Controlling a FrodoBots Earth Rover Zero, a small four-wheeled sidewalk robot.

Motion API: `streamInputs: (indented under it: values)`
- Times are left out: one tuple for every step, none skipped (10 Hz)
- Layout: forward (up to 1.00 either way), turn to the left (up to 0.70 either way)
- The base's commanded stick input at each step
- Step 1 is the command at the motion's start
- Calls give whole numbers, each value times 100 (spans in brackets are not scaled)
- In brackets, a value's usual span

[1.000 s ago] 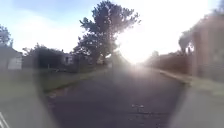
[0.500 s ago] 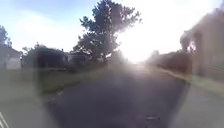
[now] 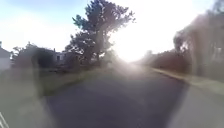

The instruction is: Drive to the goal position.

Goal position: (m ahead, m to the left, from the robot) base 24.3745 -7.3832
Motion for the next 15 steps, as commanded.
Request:
streamInputs:
  values:
    - [70, 0]
    - [70, 0]
    - [70, 0]
    - [70, 0]
    - [70, -6]
    - [70, -19]
    - [70, -31]
    - [70, -35]
    - [70, -35]
    - [70, -35]
    - [70, -35]
    - [70, -35]
    - [70, -35]
    - [70, -26]
    - [70, -14]
